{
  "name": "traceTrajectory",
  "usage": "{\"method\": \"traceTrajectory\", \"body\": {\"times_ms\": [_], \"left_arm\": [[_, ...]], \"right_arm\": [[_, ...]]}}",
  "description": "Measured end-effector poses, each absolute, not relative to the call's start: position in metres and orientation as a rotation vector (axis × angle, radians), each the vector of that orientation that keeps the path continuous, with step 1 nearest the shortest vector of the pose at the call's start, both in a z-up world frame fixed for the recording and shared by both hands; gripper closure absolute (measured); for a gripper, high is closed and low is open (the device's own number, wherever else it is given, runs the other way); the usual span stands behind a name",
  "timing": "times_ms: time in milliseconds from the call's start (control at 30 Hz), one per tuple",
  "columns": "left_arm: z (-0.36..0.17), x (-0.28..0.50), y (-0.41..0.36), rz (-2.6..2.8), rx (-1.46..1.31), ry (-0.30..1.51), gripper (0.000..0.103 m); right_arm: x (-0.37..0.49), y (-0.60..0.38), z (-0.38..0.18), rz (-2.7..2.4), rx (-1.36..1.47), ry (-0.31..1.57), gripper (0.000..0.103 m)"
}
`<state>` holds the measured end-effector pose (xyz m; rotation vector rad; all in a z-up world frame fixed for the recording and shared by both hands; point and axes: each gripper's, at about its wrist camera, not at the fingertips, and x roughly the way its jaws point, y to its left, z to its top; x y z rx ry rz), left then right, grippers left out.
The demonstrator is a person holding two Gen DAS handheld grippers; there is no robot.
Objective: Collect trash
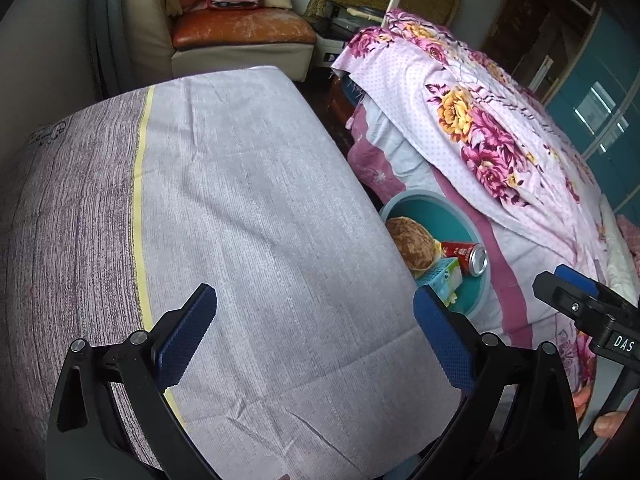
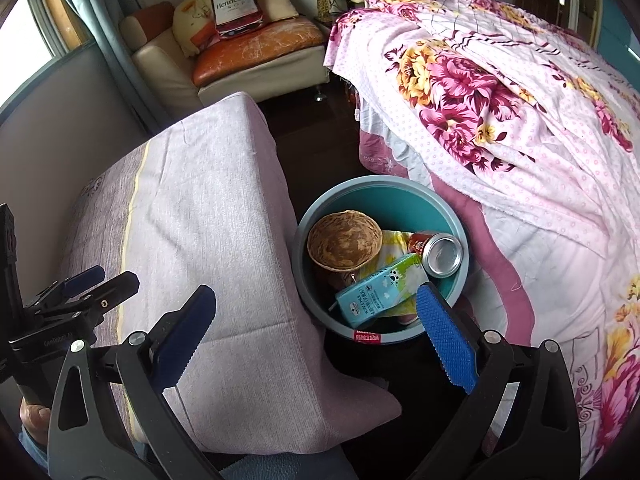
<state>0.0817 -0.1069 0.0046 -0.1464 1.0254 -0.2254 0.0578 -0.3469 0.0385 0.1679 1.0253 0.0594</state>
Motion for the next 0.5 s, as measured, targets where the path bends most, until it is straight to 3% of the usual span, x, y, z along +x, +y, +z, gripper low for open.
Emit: {"method": "traceTrajectory", "body": {"times_ms": [500], "left_arm": [[0.0033,0.0812,-0.1024,-0.207,-0.14,1.025,0.004]], "right_arm": [[0.0581,-0.3405,0.0359,0.068,0.162,1.039,0.007]]}}
